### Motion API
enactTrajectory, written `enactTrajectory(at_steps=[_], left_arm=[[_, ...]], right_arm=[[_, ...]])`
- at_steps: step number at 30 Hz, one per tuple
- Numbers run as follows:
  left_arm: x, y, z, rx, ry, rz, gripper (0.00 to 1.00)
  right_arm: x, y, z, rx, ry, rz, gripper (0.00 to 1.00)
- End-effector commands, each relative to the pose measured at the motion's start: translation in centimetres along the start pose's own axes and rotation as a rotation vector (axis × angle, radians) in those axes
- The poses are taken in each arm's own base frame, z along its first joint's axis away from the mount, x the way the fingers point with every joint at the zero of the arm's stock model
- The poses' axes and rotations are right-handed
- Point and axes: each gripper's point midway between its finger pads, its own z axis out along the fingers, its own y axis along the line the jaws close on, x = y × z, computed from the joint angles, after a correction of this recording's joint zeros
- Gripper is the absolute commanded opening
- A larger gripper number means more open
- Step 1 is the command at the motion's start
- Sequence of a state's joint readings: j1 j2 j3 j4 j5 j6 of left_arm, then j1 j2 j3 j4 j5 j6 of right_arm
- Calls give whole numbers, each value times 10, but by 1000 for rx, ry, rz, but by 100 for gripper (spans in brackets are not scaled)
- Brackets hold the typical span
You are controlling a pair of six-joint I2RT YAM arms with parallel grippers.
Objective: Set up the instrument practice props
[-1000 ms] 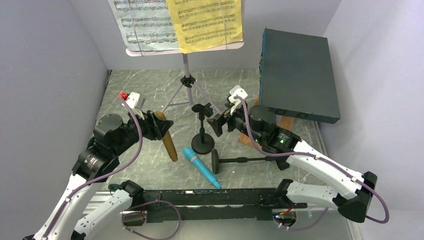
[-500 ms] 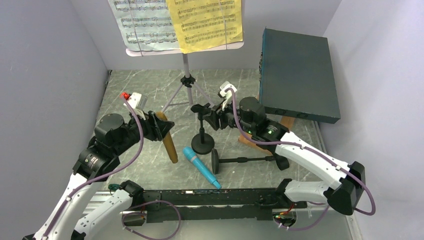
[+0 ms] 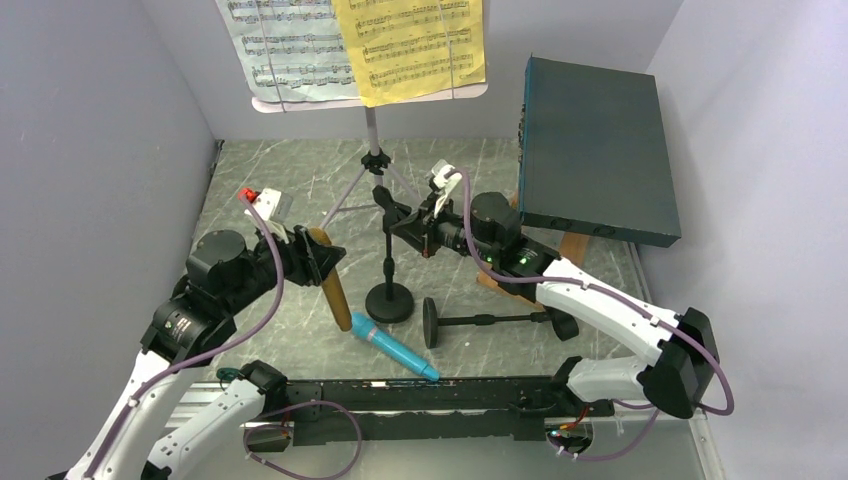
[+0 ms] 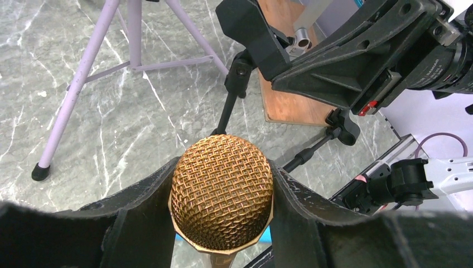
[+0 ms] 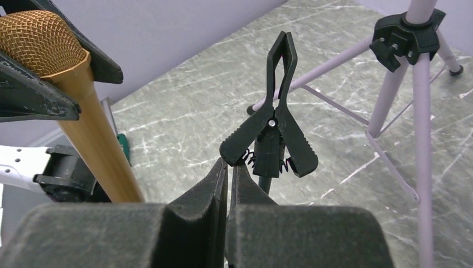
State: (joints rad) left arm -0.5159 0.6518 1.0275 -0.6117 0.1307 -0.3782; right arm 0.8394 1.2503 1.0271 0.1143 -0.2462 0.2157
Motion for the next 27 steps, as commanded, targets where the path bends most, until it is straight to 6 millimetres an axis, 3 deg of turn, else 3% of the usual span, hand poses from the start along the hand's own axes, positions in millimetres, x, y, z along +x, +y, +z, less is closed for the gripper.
enactTrajectory(at_steps=[1, 14, 20, 25, 27], left_arm=[[-26, -4, -13, -5, -90, 24, 0], [-30, -9, -11, 17, -99, 12, 0], [-20, -12, -6, 45, -83, -28, 0], [-18, -15, 2, 67, -69, -38, 0], [-21, -16, 2, 66, -72, -30, 0]], right_arm=[[-41, 21, -1, -56, -179, 21, 0], [-32, 44, 25, 31, -258, -166, 0], [-22, 39, 19, 76, -226, -190, 2], [-17, 48, 14, 26, -174, -198, 42], [-14, 54, 10, -11, -151, -202, 53]])
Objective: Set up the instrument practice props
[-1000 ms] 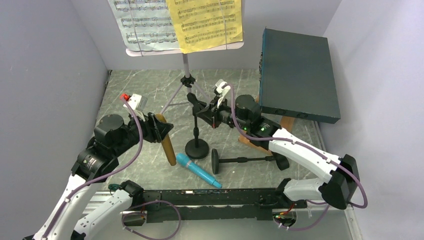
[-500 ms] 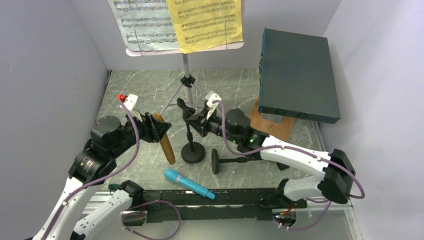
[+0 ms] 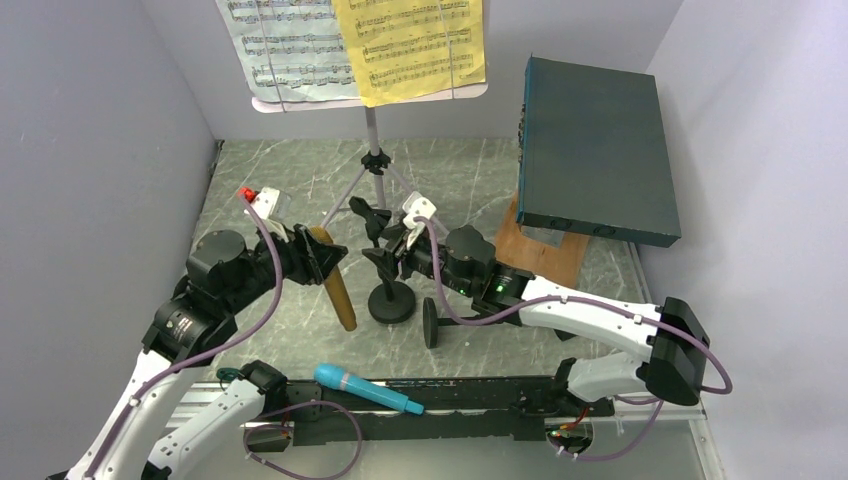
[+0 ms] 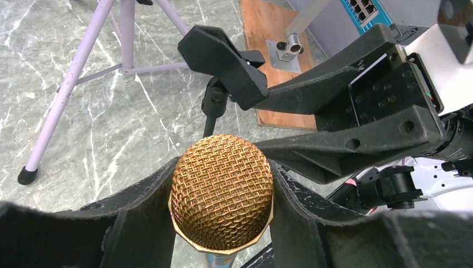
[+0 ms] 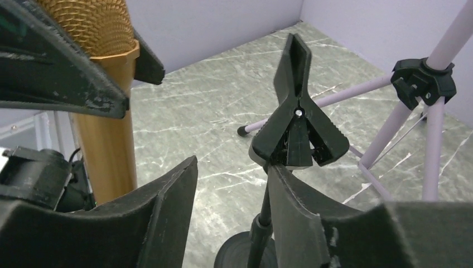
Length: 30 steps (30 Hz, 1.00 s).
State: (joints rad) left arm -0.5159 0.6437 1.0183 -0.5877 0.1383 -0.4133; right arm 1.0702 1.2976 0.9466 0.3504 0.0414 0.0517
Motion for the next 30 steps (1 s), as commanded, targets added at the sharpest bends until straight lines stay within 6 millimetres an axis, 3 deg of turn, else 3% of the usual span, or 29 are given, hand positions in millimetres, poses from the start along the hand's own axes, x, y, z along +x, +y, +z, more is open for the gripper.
enactTrajectory(at_steps=[1, 5, 9, 10, 15, 20, 30], left_arm=[[-19, -12, 2, 49, -55, 7, 0], [-22, -12, 0, 42, -56, 28, 0], [-23, -10, -1, 32, -58, 40, 0], [-23, -10, -1, 34, -56, 42, 0], [-23, -14, 0, 52, -52, 35, 0], [-22, -15, -3, 58, -49, 31, 0], [-20, -12, -6, 48, -48, 52, 0]], right_arm=[[-27, 10, -14, -71, -28, -15, 58], [-21, 15, -26, -155, 43, -39, 74], [-16, 11, -41, -249, 67, -86, 97], [-14, 10, -44, -262, 66, -96, 99], [-22, -10, -47, -226, 43, -137, 99], [-27, -19, -54, -206, 54, -177, 99], [-16, -14, -67, -202, 99, -70, 99]])
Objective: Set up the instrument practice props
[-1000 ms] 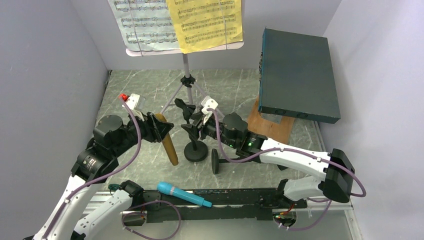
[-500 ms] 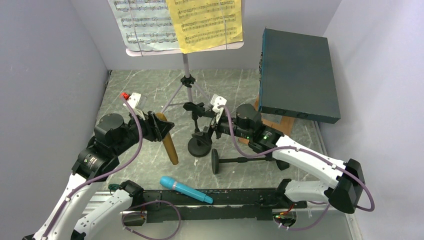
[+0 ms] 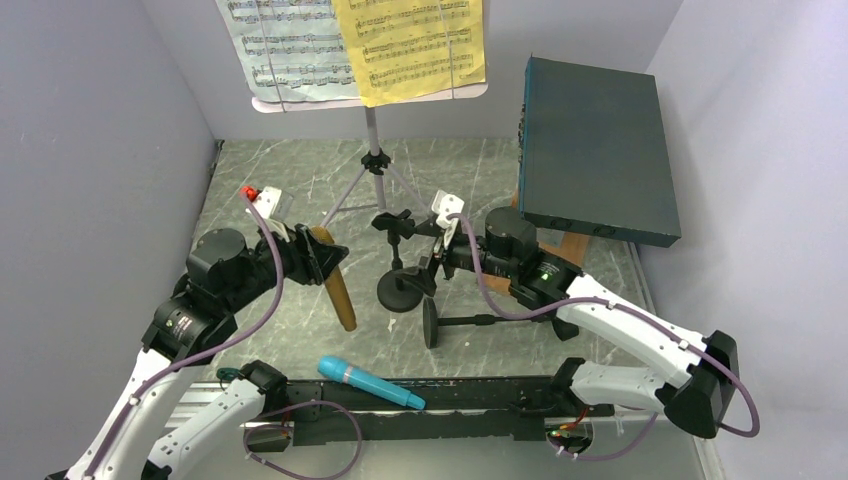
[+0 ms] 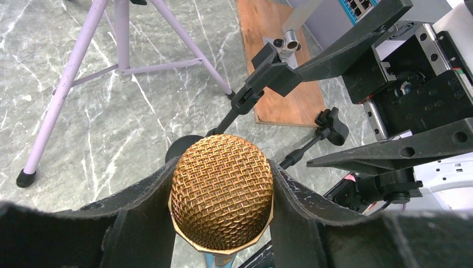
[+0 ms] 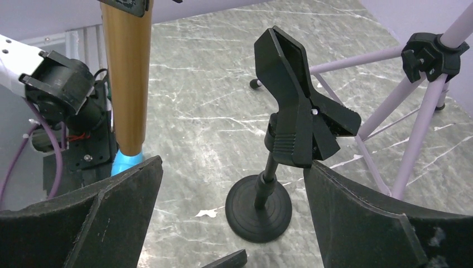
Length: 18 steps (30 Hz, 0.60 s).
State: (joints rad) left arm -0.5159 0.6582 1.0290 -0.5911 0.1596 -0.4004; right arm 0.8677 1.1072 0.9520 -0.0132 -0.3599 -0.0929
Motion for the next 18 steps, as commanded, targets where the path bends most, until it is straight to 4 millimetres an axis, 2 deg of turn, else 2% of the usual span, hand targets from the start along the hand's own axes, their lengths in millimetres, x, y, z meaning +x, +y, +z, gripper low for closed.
enactTrajectory(at_steps=[1, 4, 8, 16, 18], left_arm=[[-20, -9, -7, 31, -61, 43, 0], [-18, -8, -7, 27, -56, 51, 0], [-18, -6, -8, 19, -57, 60, 0], [-15, -6, -7, 27, -52, 68, 0], [-16, -8, -6, 33, -52, 70, 0]], right_arm=[[-22, 1, -8, 10, -60, 43, 99], [-8, 3, -7, 9, -2, 91, 99], [-3, 0, -11, 39, 20, 119, 99], [-6, -35, -26, 236, 117, 67, 99], [-13, -42, -27, 254, 109, 32, 99]])
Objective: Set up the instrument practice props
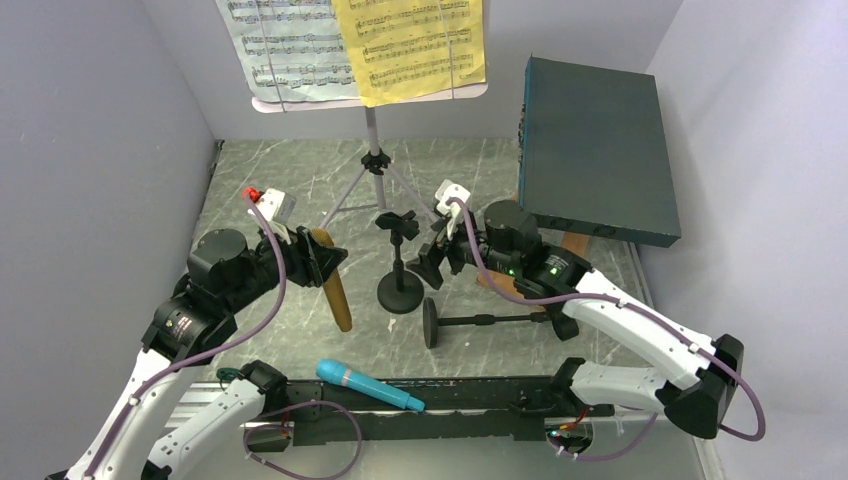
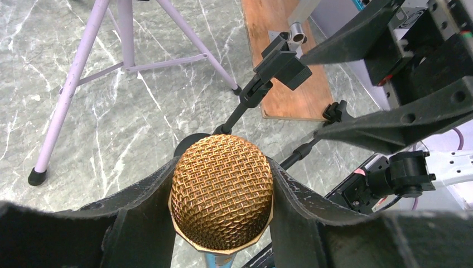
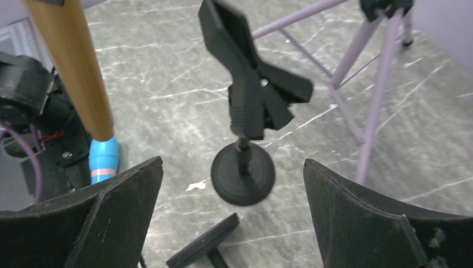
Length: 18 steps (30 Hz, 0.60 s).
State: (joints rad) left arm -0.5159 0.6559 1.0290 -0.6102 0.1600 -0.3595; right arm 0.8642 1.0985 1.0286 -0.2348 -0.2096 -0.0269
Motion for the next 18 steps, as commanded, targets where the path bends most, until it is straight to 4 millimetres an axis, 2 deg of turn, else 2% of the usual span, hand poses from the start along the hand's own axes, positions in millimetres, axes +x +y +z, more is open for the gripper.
enactTrajectory(at_steps=[1, 3, 9, 14, 18], left_arm=[[-21, -11, -6, 43, -69, 32, 0], [-20, -13, -5, 56, -66, 33, 0], [-21, -19, -6, 89, -75, 19, 0], [-20, -22, -8, 106, -79, 4, 0], [-21, -25, -9, 117, -80, 2, 0]], right_arm=[[-36, -24, -10, 109, -56, -84, 99], [-47, -27, -7, 74, -100, -127, 99], [-72, -18, -1, -119, -206, -290, 99], [-77, -10, 5, -263, -252, -329, 99], [-74, -1, 13, -342, -256, -326, 99]])
